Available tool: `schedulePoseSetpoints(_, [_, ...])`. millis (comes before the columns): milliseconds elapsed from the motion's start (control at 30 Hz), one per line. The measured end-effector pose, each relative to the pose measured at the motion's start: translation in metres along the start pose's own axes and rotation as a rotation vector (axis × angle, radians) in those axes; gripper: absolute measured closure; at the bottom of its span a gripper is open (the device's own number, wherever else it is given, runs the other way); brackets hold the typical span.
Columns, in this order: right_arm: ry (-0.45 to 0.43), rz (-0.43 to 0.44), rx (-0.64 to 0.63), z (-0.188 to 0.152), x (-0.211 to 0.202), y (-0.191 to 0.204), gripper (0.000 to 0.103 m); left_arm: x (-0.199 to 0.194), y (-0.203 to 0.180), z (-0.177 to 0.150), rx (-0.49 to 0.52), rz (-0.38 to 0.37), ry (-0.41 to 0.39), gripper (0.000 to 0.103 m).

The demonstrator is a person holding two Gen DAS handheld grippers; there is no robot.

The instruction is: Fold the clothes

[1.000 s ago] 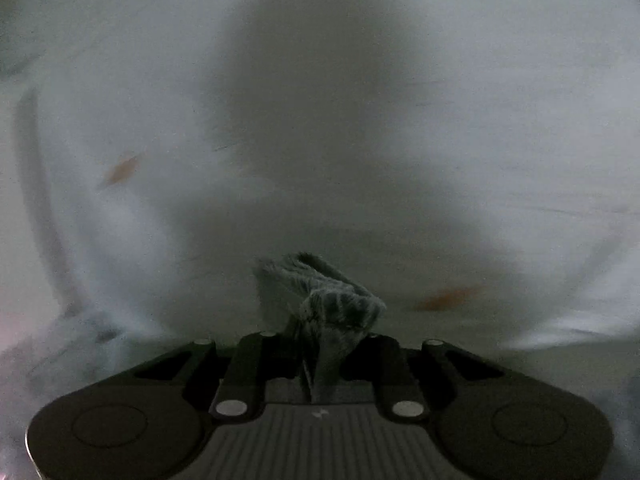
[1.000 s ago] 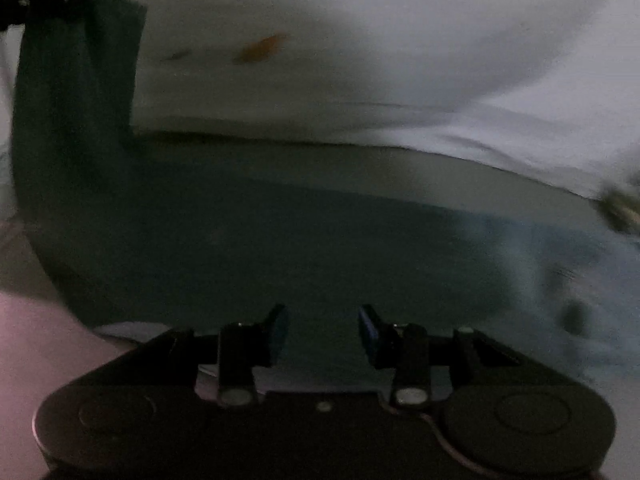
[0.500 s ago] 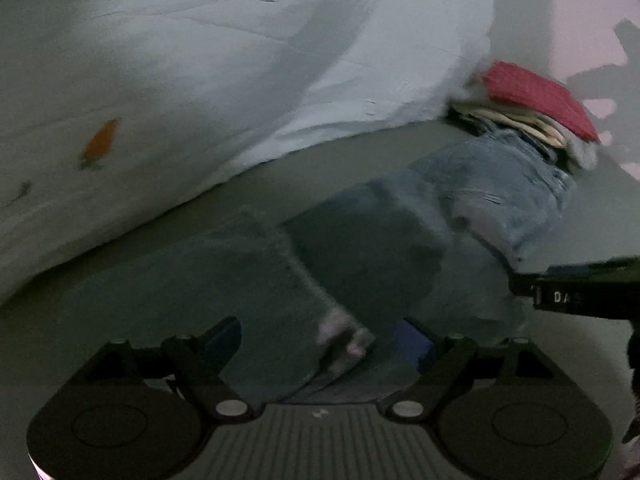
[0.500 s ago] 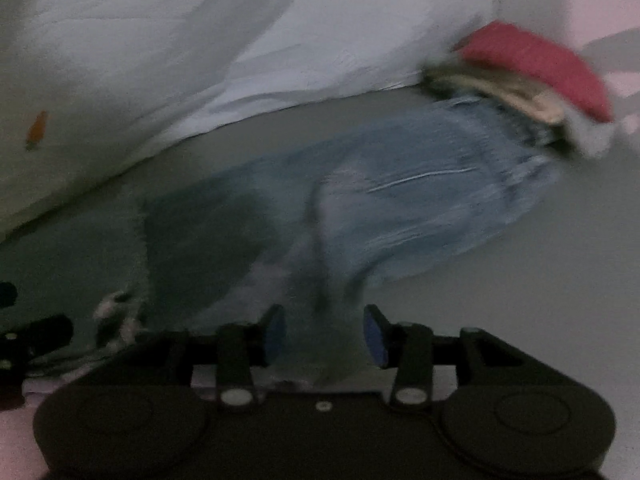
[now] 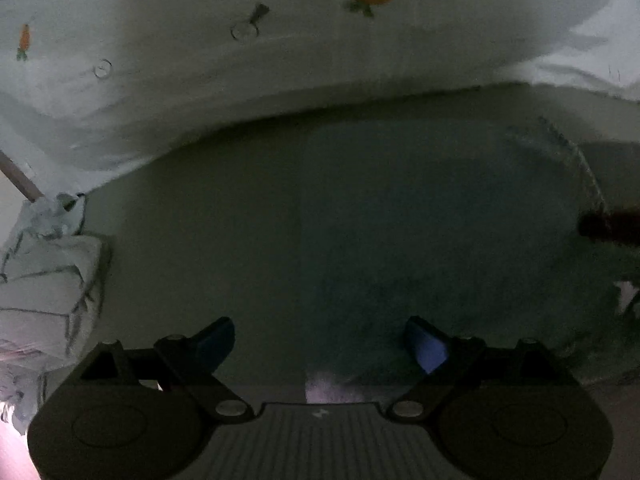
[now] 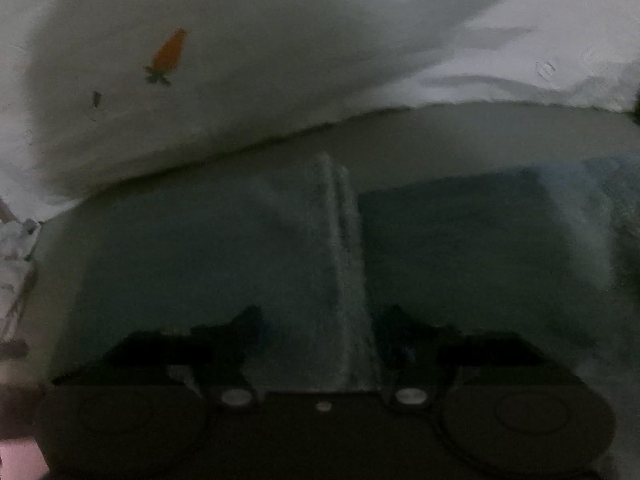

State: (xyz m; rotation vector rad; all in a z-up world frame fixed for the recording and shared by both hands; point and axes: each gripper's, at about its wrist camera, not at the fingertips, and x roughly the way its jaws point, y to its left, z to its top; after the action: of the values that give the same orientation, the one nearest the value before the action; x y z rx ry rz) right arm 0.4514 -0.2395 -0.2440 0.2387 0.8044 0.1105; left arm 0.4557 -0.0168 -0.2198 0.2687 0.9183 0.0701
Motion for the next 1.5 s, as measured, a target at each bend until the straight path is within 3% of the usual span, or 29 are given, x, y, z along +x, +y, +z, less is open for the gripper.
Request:
schedulePoseSetpoints(67, [-0.002, -0.031, -0.041, 0.004, 0.007, 0.006, 0.046, 0.006, -0.002, -0.003, -0.005, -0.002, 0.01, 0.007])
schedulePoseSetpoints(133, [0.003, -0.048, -0.08, 0.007, 0.005, 0.012, 0.083, 0.009, -0.001, -0.002, -0.026, -0.006, 0.016, 0.004])
schedulePoseSetpoints(267, [-0.065, 0.061, 0.024, 0.018, -0.034, -0.004, 0.087, 0.002, 0.008, 0.002, -0.047, -0.033, 0.032, 0.004])
schedulePoseSetpoints(400, [-0.144, 0.007, 0.065, 0.021, -0.085, -0.018, 0.087, -0.01, 0.02, 0.001, -0.084, -0.065, 0.004, 0.004])
schedulePoseSetpoints(467, [-0.111, -0.068, 0.069, 0.015, -0.084, -0.031, 0.084, -0.01, 0.022, 0.0, -0.11, -0.099, 0.017, 0.003])
schedulePoseSetpoints(500, [-0.057, -0.113, 0.051, 0.01, -0.074, -0.036, 0.076, -0.008, 0.022, -0.001, -0.113, -0.106, 0.027, 0.003])
schedulePoseSetpoints(567, [0.058, -0.194, 0.019, -0.003, -0.053, -0.048, 0.073, -0.004, 0.019, -0.005, -0.099, -0.082, 0.046, 0.002])
schedulePoseSetpoints(633, [0.046, -0.196, 0.038, -0.014, -0.057, -0.056, 0.058, -0.001, 0.015, -0.005, -0.081, -0.064, 0.054, 0.002])
schedulePoseSetpoints(733, [0.042, -0.216, 0.028, -0.018, -0.07, -0.056, 0.048, 0.001, 0.013, -0.005, -0.061, -0.051, 0.057, 0.0])
schedulePoseSetpoints(867, [0.042, -0.119, 0.049, -0.017, -0.081, -0.069, 0.034, -0.001, 0.011, 0.0, -0.061, -0.056, 0.067, 0.0])
schedulePoseSetpoints(933, [0.033, -0.047, 0.133, -0.023, -0.093, -0.089, 0.021, -0.008, 0.006, 0.002, -0.04, -0.077, 0.058, 0.0])
schedulePoseSetpoints(1067, [-0.013, 0.061, 0.32, -0.035, -0.116, -0.122, 0.013, -0.03, -0.012, 0.009, 0.025, -0.115, 0.025, 0.0])
schedulePoseSetpoints(1133, [-0.033, 0.103, 0.391, -0.04, -0.128, -0.138, 0.0, -0.042, -0.026, 0.016, 0.049, -0.149, 0.007, 0.0])
schedulePoseSetpoints(1300, [-0.09, 0.042, 0.5, -0.055, -0.154, -0.174, 0.0, -0.056, -0.071, 0.035, 0.094, -0.259, 0.001, 0.0])
schedulePoseSetpoints(1500, [-0.153, -0.092, 0.654, -0.071, -0.168, -0.234, 0.0, -0.052, -0.143, 0.054, 0.232, -0.324, 0.017, 0.0])
